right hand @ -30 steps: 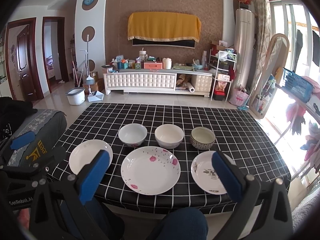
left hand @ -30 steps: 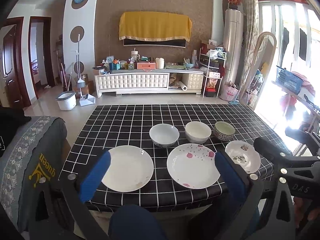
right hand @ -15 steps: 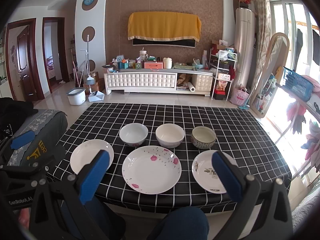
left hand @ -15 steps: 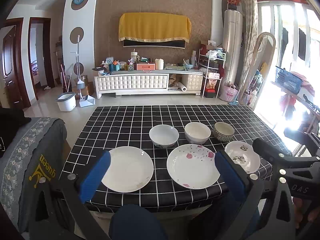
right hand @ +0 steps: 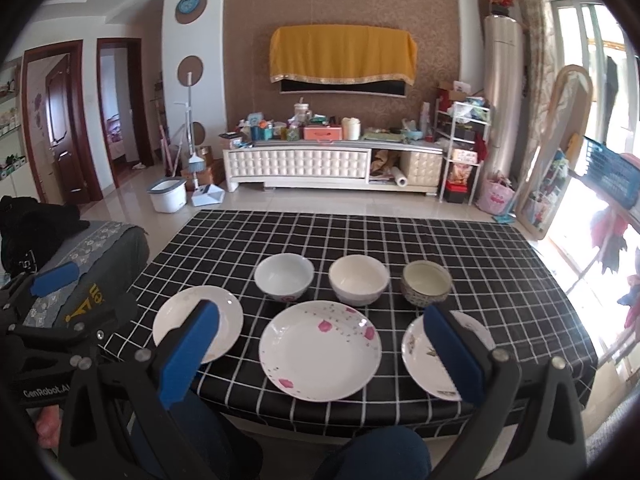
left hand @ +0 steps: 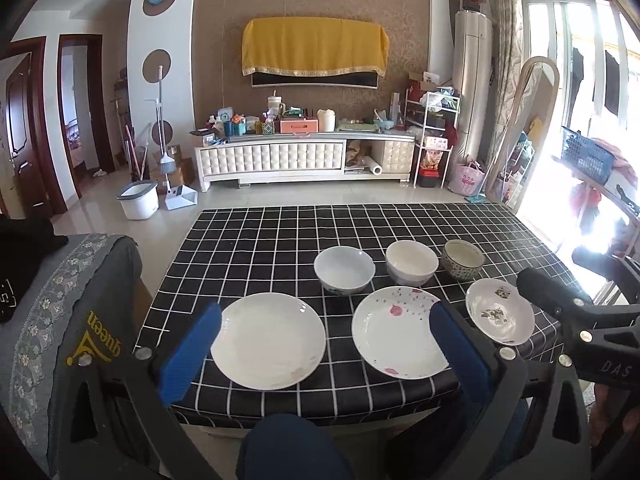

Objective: Organize plates and bowls
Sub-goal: 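Reach the left tool to the plain white plate and grasp its rim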

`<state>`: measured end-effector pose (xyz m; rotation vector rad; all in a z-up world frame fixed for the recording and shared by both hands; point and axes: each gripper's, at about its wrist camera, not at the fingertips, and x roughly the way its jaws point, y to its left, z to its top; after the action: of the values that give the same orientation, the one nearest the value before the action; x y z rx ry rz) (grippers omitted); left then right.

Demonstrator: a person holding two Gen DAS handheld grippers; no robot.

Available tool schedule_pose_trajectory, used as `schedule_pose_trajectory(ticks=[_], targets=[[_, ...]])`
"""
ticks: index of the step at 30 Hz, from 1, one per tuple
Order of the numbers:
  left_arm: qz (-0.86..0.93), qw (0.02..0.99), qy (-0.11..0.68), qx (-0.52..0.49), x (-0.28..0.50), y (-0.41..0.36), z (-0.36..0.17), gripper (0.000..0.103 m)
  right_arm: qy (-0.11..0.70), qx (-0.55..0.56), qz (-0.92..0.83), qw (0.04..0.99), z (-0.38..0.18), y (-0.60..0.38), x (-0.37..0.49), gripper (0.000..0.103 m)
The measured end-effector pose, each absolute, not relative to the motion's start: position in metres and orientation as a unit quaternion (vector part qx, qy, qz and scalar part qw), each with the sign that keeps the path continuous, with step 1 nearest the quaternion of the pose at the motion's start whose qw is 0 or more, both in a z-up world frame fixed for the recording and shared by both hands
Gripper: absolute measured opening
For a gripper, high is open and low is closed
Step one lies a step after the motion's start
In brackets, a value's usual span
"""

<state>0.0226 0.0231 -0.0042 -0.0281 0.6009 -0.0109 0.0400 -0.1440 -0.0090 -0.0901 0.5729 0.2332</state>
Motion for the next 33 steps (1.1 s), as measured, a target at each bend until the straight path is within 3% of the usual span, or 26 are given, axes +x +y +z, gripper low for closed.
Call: schedule_pose_trajectory(ticks=[10,30,33], targets=[[0.036,0.944,0.327,-0.019,0.061,0.071,-0.024,0.103,0.287,-0.1,0.166,0.938,-0.023,-0.09,0.084,0.103],[0.055,0.881,0.461,-0.091,0.144,0.163,-0.133,0.103,0.435,-0.125,0.256,0.855,-0.135,0.002,0.18,0.101],[0.055,0.867,0.482,-0.112,0.153,0.174,-0.156,0.093,0.452,-0.148,0.251,0.843,-0.157,0.012,0.19,0.095]])
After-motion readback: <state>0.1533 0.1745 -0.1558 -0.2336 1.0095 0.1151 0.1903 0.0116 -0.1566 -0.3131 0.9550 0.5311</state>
